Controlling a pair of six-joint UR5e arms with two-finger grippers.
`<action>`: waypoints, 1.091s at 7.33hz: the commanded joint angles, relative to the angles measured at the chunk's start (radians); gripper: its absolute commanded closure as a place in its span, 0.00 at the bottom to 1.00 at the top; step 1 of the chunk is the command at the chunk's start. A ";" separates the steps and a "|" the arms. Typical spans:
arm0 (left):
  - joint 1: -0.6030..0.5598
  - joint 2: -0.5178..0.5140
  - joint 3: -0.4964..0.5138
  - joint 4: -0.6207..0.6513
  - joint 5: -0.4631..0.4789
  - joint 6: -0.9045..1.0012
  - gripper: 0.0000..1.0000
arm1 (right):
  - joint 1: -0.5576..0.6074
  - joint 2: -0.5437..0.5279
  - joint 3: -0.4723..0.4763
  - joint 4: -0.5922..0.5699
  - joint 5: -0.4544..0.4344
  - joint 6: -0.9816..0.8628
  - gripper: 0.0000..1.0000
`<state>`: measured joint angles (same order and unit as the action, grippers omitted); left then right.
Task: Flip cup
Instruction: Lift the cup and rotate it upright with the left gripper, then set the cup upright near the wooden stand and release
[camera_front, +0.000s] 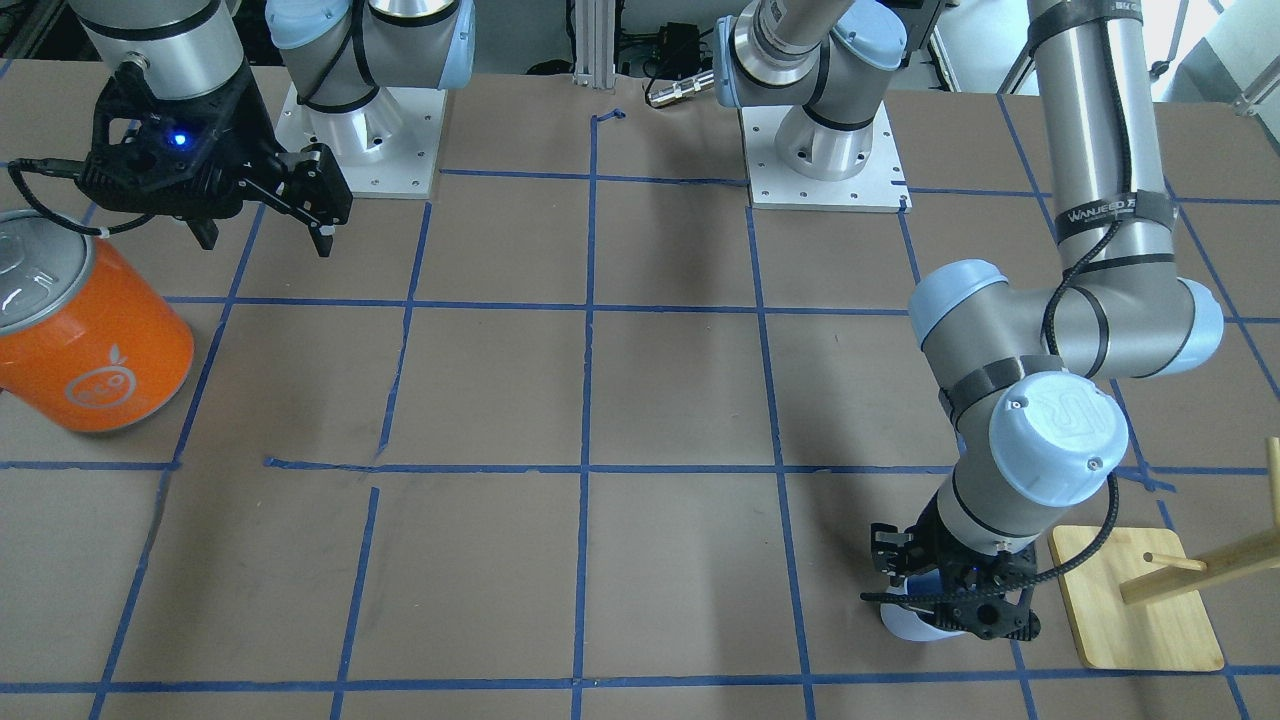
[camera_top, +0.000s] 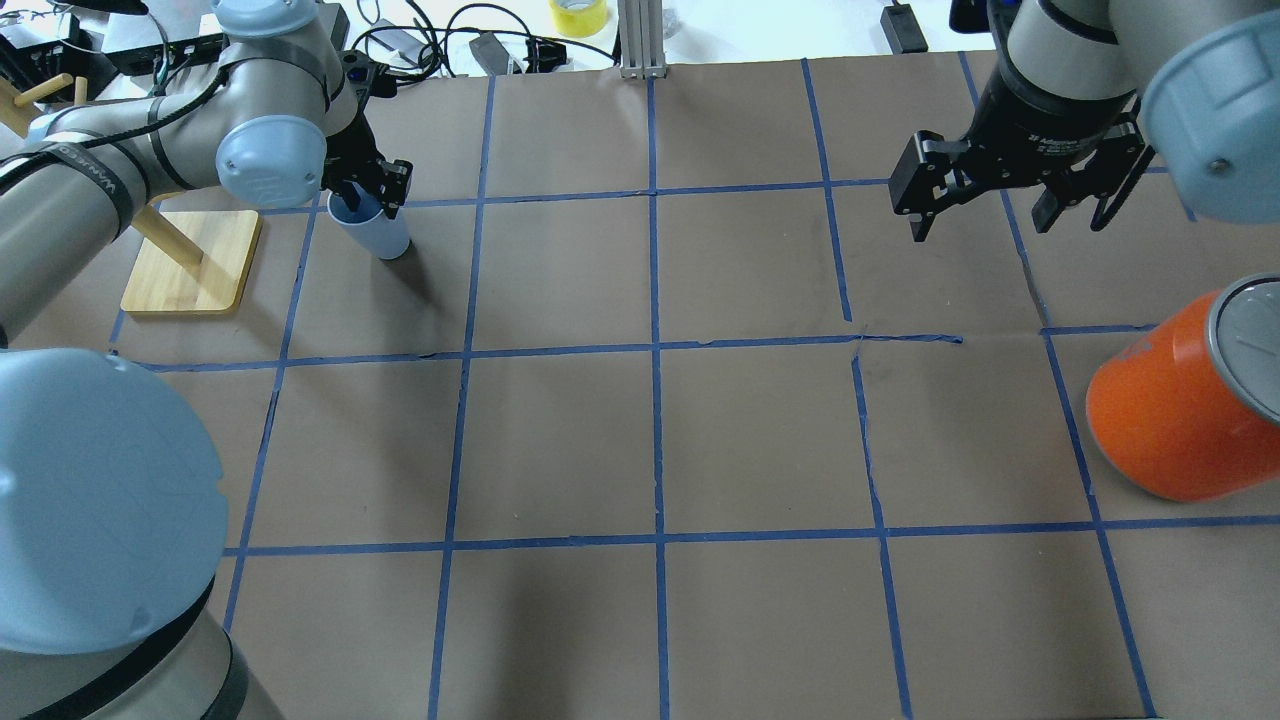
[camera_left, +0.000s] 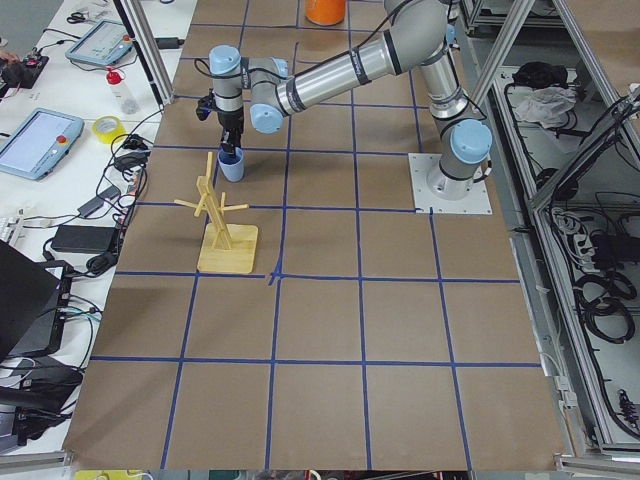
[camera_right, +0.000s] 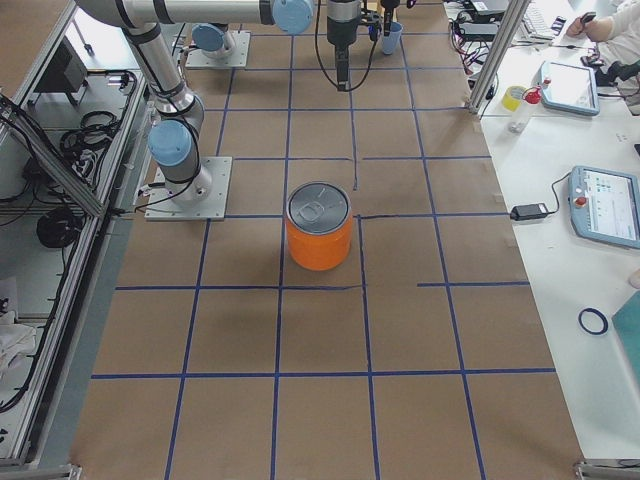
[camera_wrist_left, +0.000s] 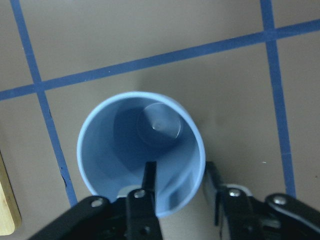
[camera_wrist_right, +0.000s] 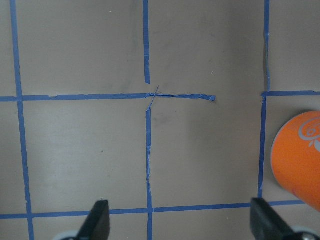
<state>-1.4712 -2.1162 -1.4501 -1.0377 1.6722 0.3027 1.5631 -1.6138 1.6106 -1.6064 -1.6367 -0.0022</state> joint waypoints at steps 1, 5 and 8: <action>-0.009 0.095 0.014 -0.084 -0.003 0.001 0.00 | 0.000 0.002 0.000 0.000 0.000 -0.001 0.00; -0.021 0.439 -0.019 -0.389 -0.144 -0.069 0.00 | 0.000 0.000 0.000 0.002 0.000 -0.001 0.00; -0.024 0.637 -0.185 -0.398 -0.157 -0.158 0.00 | -0.002 0.002 0.000 0.002 0.000 -0.002 0.00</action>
<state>-1.4947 -1.5348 -1.5827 -1.4418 1.5176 0.1922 1.5624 -1.6125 1.6107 -1.6056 -1.6368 -0.0035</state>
